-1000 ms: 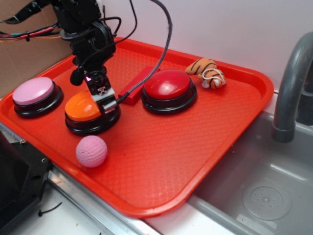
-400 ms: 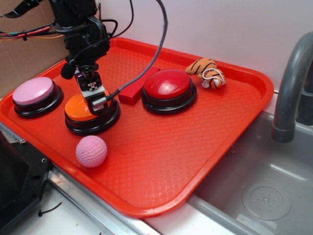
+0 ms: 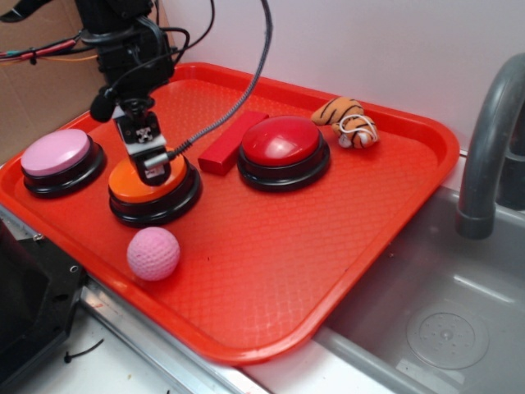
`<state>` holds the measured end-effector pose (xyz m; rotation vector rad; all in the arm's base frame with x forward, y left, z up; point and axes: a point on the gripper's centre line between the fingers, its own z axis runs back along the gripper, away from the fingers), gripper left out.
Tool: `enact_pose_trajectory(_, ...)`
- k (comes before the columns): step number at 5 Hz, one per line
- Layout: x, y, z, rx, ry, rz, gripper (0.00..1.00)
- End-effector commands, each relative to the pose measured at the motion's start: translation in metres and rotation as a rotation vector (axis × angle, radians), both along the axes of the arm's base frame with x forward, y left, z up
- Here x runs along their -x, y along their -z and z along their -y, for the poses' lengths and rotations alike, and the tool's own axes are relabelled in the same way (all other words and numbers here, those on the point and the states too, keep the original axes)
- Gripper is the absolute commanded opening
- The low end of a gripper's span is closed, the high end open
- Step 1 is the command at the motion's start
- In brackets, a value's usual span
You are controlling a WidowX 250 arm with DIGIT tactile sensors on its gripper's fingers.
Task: Push the orange button.
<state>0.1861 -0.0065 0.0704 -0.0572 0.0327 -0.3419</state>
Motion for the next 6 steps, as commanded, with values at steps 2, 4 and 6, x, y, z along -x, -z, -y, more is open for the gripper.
enact_pose_trajectory(2,-0.008,-0.031,0.005,-0.071,-0.070,0.100,1.00)
enact_pose_trajectory(4,-0.003,-0.048,0.001,-0.102,-0.133,0.091,1.00)
enact_pose_trajectory(6,0.003,-0.056,-0.001,-0.094,-0.179,0.126,1.00)
